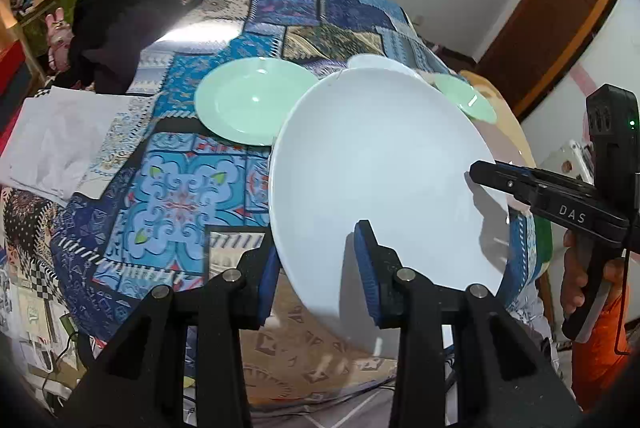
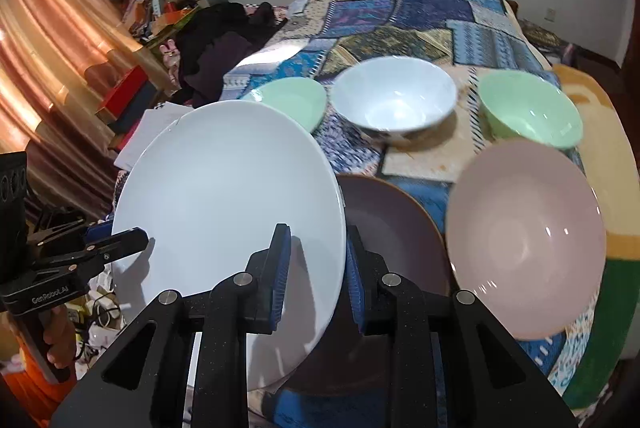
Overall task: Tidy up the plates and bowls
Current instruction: 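Carry the white plate and lower it beside the dark brown plate, then open the left tool to release the white plate, then grasp the rim of the mint green plate with the left tool, then lift the mint green plate and carry it toward the white bowl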
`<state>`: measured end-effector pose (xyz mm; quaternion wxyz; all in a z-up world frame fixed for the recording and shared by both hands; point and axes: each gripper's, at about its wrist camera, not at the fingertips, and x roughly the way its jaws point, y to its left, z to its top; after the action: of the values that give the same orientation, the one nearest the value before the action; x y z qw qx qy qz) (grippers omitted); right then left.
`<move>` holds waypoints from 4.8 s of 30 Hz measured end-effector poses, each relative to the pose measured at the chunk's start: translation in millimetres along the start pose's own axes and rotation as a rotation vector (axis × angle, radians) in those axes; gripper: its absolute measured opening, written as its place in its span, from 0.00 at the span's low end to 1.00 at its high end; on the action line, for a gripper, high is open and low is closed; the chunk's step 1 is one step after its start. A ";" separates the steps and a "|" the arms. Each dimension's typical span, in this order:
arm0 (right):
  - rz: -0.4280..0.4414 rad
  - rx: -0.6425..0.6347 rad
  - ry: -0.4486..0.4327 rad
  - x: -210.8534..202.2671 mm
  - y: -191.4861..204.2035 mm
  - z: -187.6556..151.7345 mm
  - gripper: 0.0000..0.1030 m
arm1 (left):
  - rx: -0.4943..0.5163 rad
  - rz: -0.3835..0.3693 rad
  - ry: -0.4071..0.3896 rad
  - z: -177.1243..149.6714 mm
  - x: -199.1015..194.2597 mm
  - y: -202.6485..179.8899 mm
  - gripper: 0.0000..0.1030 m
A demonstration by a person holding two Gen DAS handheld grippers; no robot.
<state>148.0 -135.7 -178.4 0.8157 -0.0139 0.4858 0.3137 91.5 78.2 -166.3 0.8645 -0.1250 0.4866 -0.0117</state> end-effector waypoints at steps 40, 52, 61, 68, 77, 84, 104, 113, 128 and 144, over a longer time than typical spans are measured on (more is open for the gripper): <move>-0.056 0.149 0.087 18.3 -62.0 -35.4 0.24 | 0.046 -0.014 0.208 3.8 100.4 -28.2 0.36; -0.035 0.178 0.075 13.7 -67.6 -35.7 0.24 | 0.054 -0.023 0.233 4.7 109.8 -32.0 0.36; -0.086 0.132 0.060 3.5 -57.0 -35.4 0.27 | 0.046 -0.039 0.178 5.2 84.0 -25.7 0.43; -0.065 0.069 0.012 -8.4 -36.1 -24.3 0.28 | 0.043 -0.036 0.091 12.5 50.2 -19.8 0.54; -0.038 -0.026 -0.052 1.6 1.9 6.4 0.43 | 0.007 0.024 -0.036 35.4 13.0 6.6 0.67; -0.033 -0.075 -0.026 35.1 22.0 32.2 0.47 | -0.059 0.088 -0.074 57.3 12.0 54.1 0.76; -0.055 -0.074 0.143 145.3 31.8 75.7 0.36 | -0.099 0.121 0.100 114.0 138.4 145.1 0.40; -0.062 -0.047 0.171 166.8 29.5 87.9 0.33 | -0.077 0.092 0.128 134.9 174.9 155.2 0.33; -0.042 -0.045 0.196 175.0 30.1 90.3 0.29 | -0.045 0.056 0.123 131.0 172.1 156.3 0.33; 0.064 -0.149 0.261 170.3 55.1 67.9 0.29 | -0.096 0.016 0.155 33.9 100.4 153.3 0.33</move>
<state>228.6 15.6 -263.5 0.7321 -0.0996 0.5632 0.3702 157.4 219.3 -268.5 0.8175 -0.1610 0.5529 0.0088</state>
